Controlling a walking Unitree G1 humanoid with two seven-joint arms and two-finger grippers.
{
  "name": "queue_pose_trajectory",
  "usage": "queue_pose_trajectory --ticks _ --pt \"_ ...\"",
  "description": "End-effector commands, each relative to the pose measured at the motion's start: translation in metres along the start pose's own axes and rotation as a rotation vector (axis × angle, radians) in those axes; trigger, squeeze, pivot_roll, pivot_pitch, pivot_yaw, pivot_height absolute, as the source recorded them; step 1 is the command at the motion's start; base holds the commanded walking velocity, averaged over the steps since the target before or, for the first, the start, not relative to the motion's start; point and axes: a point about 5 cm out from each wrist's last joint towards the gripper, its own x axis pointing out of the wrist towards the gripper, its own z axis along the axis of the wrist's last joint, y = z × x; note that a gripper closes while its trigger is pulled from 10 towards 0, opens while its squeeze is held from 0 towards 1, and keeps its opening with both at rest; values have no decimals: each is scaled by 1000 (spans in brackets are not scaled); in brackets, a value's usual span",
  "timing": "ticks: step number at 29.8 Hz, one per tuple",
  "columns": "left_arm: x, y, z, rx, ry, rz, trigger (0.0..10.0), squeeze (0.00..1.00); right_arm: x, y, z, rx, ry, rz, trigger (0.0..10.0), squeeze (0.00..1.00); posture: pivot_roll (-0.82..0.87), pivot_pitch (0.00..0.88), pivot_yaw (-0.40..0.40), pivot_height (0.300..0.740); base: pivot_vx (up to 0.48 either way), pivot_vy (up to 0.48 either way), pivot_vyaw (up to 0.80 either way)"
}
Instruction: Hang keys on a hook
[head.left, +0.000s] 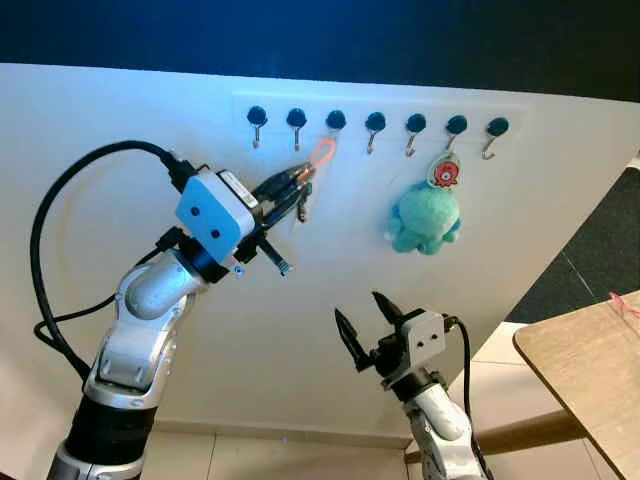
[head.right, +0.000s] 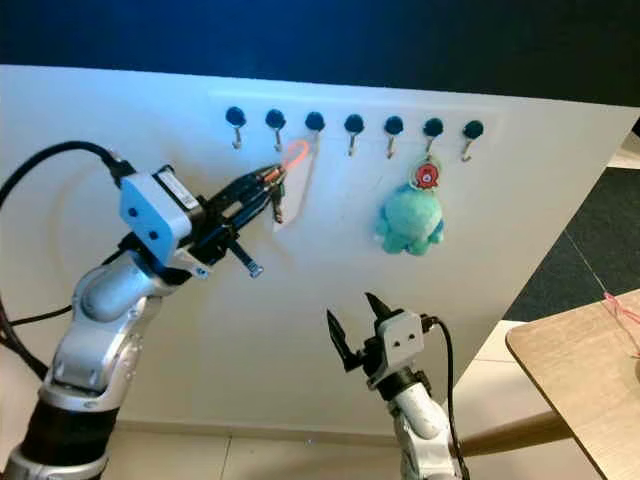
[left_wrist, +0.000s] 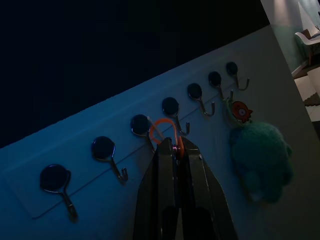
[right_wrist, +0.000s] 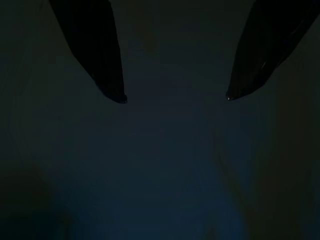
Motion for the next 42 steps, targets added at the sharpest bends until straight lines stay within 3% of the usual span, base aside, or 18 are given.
queue_pose_trajectory --ticks 1,6,8,9,10,11,13,15,18,24,26,36,42 --pt "4 -8 8 6 -33 -80 10000 0 -2 2 0 8 1 2 10000 0 67 54 -41 740 0 0 0" --pt "4 -23 8 10 4 -214 10000 0 -3 3 0 7 5 7 10000 0 67 55 -41 740 0 0 0" --pt "1 -32 6 -30 47 -313 10000 0 -4 4 -1 4 11 12 10000 0 65 57 -39 740 0 0 0" --pt "1 -32 6 -30 47 -313 10000 0 -4 4 -1 4 11 12 10000 0 65 57 -39 740 0 0 0" --pt "-6 -43 1 -97 112 -431 10000 0 -5 4 -1 4 15 13 10000 0 66 56 -40 740 0 0 0" --pt "-6 -43 1 -97 112 -431 10000 0 -5 4 -1 4 15 13 10000 0 66 56 -40 740 0 0 0" --pt "-18 -53 -11 -154 259 -564 10000 0 -5 5 -1 4 16 14 10000 0 65 57 -39 740 0 0 0" --pt "-26 -56 -19 -201 361 -618 10000 0 -4 5 0 3 14 14 10000 0 65 55 -37 740 0 0 0" --pt "-27 -51 -25 -229 408 -618 10000 0 -1 4 3 3 1 12 10000 0 65 57 -35 740 0 0 0" --pt "-22 -43 -26 -246 411 -612 10000 0 3 4 8 6 -25 10 10000 0 63 53 -31 740 0 0 0" --pt "-26 -44 -30 -230 474 -659 10000 0 4 5 11 -1 -39 19 10000 0 59 50 -28 740 0 0 0" --pt "-36 -43 -49 -108 617 -684 10000 0 -11 9 1 -59 25 98 10000 0 58 42 -30 740 0 0 0" --pt "-43 -35 -63 -12 703 -673 10000 0 -38 6 -35 -98 290 189 10000 0 52 38 -29 740 0 0 0"
